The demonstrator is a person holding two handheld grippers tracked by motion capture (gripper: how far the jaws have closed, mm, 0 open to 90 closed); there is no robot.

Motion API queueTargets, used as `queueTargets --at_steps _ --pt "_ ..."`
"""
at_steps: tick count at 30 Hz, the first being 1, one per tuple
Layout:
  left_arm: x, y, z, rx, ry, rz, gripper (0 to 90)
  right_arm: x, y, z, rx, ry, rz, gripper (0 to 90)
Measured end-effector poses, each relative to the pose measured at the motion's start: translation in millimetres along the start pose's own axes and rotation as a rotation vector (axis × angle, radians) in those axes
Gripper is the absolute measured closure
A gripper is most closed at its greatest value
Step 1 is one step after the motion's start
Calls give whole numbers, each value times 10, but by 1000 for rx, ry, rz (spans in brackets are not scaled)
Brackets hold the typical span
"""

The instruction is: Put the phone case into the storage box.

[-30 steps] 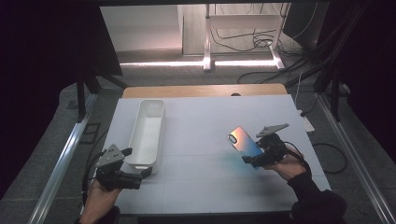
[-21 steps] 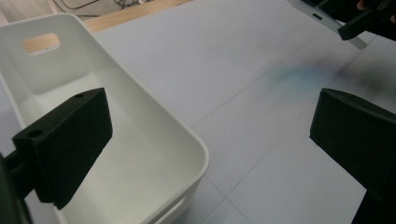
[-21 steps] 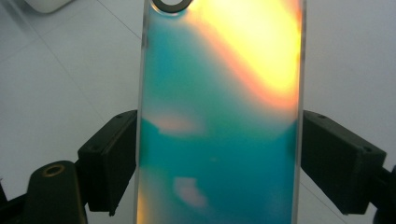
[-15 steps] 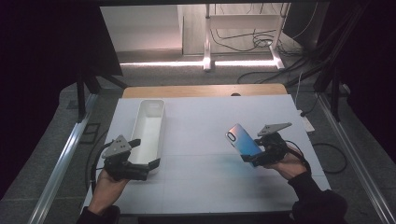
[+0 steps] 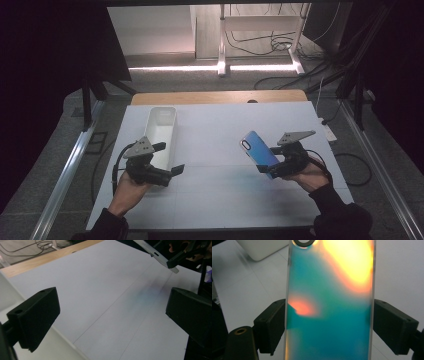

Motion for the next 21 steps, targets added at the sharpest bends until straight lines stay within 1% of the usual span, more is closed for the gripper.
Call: queueTargets --at_steps 2,3,4,8,9,11,13,16,18,19,21 --pt "-14 -52 35 0 -8 -20 0 25 10 19 -12 8 16 167" --pt "-14 -52 35 0 -8 -20 0 25 10 19 -12 8 16 167" --pt "-24 -82 54 1 -16 -30 0 32 11 25 -17 11 20 167" --pt "-46 -185 106 4 -21 -63 0 72 15 49 -28 23 44 167" --pt "-46 -185 106 4 -21 -63 0 72 15 49 -28 23 44 167" --pt "-51 -220 125 4 -26 -72 0 94 16 62 -36 33 58 167" --pt "-57 -250 148 3 -29 -88 0 114 21 75 -40 44 66 167" --pt "-69 -288 183 -7 -22 -111 0 141 24 95 -52 57 79 167" --pt "-65 -313 201 -4 -31 -116 0 172 24 112 -56 68 95 167" --pt "-67 -330 218 -6 -34 -130 0 185 21 121 -60 73 102 167" --pt "-61 -357 238 -6 -36 -141 0 216 15 131 -64 87 120 167"
Point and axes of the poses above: each handheld gripper's, and its own axes: y roughly backward along the jaws, z roughly out of its top, x roughly to its left, the point moved 8 cm from there along -y, roughly forward along the jaws, and after that the axes turned 2 degrees about -x, right-handed, at the moved point
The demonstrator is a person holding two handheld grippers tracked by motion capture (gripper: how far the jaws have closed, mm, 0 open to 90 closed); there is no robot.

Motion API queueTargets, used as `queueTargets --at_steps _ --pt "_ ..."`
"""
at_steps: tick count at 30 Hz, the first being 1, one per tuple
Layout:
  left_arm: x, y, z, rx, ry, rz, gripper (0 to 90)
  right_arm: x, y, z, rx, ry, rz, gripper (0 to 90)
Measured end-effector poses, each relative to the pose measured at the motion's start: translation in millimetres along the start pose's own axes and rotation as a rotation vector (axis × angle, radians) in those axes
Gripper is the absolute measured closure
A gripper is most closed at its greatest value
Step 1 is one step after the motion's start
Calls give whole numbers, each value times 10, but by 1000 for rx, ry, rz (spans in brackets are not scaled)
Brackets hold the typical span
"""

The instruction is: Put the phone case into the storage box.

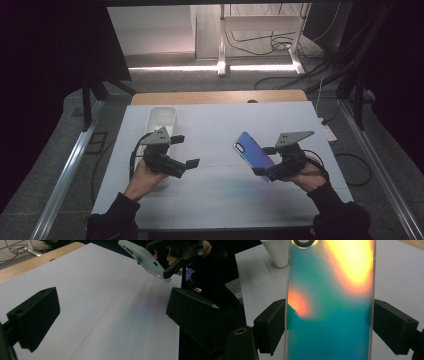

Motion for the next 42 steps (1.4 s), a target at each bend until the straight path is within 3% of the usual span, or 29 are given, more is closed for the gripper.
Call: queueTargets --at_steps 4,13,25,42 --pt "-9 -48 35 -6 -4 -33 0 35 -3 16 -7 10 25 167" --pt "-77 -133 123 -2 -60 -100 0 160 -9 97 -45 22 123 167" --pt "-170 -177 164 -14 -93 -167 0 252 -96 176 -48 59 172 167" --pt "-345 -211 199 -42 -137 -265 0 460 -196 270 -70 101 292 167"
Point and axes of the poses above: each handheld gripper's, and its own axes: y roughly backward along the jaws, z roughly out of its top, x roughly to its left, the point moved 8 cm from there along -y, roughly forward along the jaws, and after that the axes turned 2 degrees about -x, right-handed, at the moved point
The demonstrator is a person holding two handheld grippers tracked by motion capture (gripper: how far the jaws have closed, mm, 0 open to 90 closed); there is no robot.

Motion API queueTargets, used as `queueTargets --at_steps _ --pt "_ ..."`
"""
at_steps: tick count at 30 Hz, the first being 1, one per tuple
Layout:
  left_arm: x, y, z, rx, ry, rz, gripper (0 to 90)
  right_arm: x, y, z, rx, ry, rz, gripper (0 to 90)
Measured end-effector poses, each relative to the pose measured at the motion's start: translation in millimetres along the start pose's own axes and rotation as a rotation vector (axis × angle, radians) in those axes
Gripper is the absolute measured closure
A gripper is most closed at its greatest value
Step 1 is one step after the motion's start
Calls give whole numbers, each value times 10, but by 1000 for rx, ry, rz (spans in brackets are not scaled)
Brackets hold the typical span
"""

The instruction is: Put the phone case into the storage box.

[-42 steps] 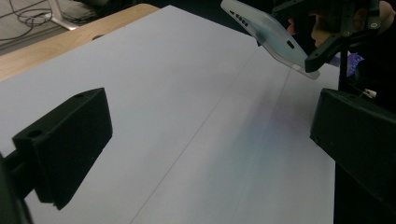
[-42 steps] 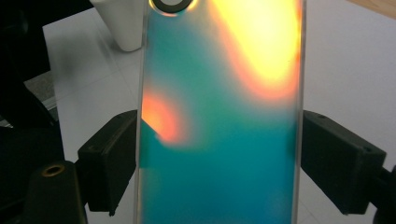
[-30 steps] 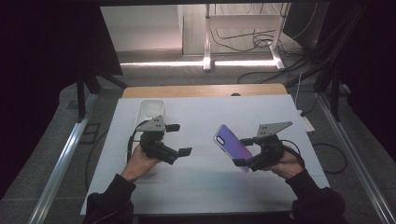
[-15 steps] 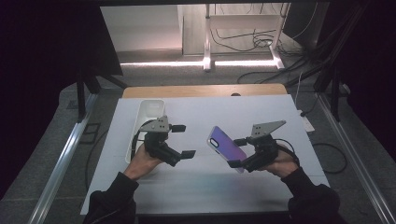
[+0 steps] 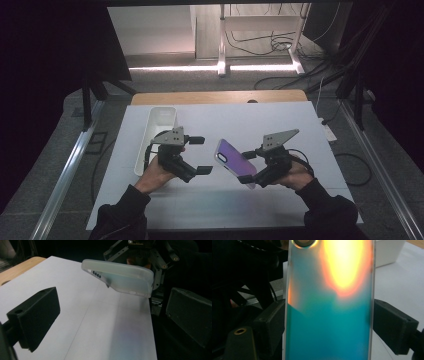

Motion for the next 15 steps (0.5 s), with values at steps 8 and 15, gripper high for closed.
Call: queueTargets --at_steps 8,15 --pt "-60 -49 21 -6 -11 -40 0 84 -67 45 -10 29 50 166" --pt "-120 -91 23 -5 -24 -83 0 159 -122 71 -13 47 92 166"
Point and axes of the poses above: each handheld gripper's, and its own axes: y roughly backward along the jaws, z roughly out of its top, x roughly to its left, the point moved 8 cm from there along -y, roughly forward along the jaws, and after that the axes turned 2 degrees about -x, right-handed, at the moved point
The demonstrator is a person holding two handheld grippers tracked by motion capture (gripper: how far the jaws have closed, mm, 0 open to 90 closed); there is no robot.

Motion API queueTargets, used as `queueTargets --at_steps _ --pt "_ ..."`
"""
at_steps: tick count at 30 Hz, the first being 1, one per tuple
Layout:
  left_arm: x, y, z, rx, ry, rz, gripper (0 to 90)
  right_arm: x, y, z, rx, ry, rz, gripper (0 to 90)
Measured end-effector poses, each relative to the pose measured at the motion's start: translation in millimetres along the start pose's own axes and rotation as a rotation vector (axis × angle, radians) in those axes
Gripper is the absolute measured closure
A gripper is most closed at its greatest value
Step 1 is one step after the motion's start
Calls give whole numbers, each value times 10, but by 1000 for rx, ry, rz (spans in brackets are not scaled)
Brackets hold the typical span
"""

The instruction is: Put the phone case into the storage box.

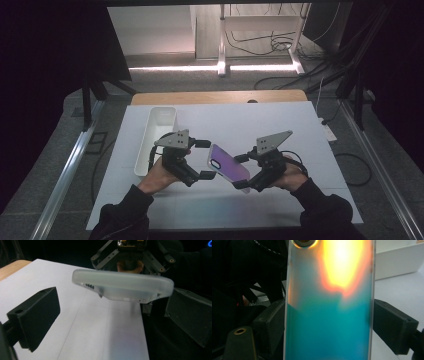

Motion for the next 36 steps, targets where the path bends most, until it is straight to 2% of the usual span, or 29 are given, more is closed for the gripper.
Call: queueTargets --at_steps 5,10,21,24,29,36 --pt "-38 -33 1 -5 -8 -29 0 32 -49 9 6 8 19 166" --pt "-66 -35 27 -34 0 -54 15 60 -71 24 -5 7 43 166" --pt "-116 -29 49 -73 10 -111 97 93 -91 41 -19 5 75 166" --pt "-134 -20 61 -87 25 -131 140 98 -83 44 -28 4 83 166" --pt "-131 -20 63 -75 42 -134 156 95 -78 39 -28 15 77 164" --pt "-139 -38 54 -34 49 -110 169 65 -103 -4 -2 68 50 160"
Point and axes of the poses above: each handheld gripper's, and its own axes: y roughly backward along the jaws, z roughly out of its top, x roughly to its left, the point moved 8 cm from there along -y, roughly forward along the jaws, and after that the axes turned 2 degrees about -x, right-handed, at the moved point
